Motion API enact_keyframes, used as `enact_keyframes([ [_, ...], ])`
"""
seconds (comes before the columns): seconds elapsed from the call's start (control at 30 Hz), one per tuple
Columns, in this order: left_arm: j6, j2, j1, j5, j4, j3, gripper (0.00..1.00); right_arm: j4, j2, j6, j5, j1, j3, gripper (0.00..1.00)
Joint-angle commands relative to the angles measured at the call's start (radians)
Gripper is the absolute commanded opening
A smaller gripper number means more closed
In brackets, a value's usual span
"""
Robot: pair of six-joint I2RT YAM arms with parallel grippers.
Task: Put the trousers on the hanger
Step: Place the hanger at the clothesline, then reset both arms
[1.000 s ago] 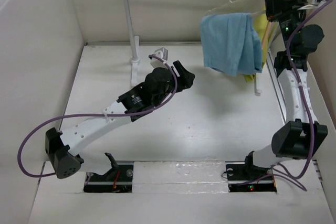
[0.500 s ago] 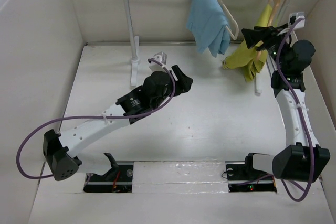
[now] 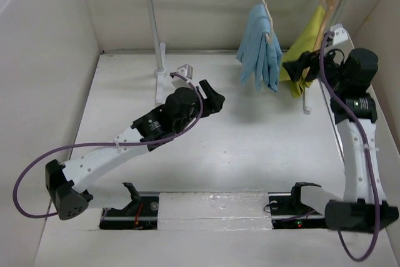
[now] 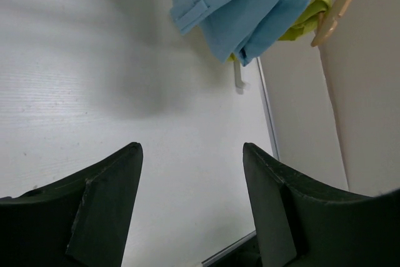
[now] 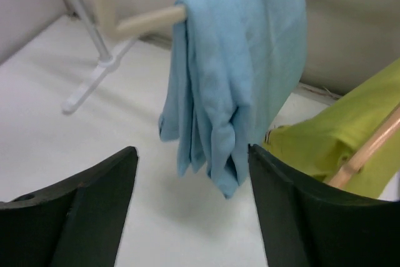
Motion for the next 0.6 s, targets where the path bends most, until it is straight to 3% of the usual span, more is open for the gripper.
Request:
enact_keyframes([
  [0.0, 0.007, -0.048, 0.005, -0.025, -0.083, -0.016, 0.62, -0.151, -0.188, -0.095, 0.061, 0.037, -0.085, 0.77],
  [0.07, 0.018, -0.062, 0.005, -0.048, -0.135, -0.034, 0.63, -0.207, -0.270, -0.117, 0.090, 0.048, -0.186, 0.61],
  [0.1, 0.027, -0.081, 0.005, -0.044, -0.143, -0.048, 0.66, -0.256, -0.352, -0.121, 0.114, 0.048, -0.220, 1.00],
  [0.3, -0.031, -0.154, 0.005, 0.002, -0.218, -0.201, 0.70, -0.475, -0.575, -0.178, 0.168, 0.097, -0.461, 1.00],
  [0.43, -0.103, -0.249, 0.005, 0.040, -0.229, -0.324, 0.70, -0.550, -0.709, -0.175, 0.124, 0.097, -0.633, 1.00],
  [0.57, -0.153, -0.358, 0.005, 0.073, -0.211, -0.432, 0.71, -0.655, -0.821, -0.192, 0.133, 0.097, -0.716, 1.00],
])
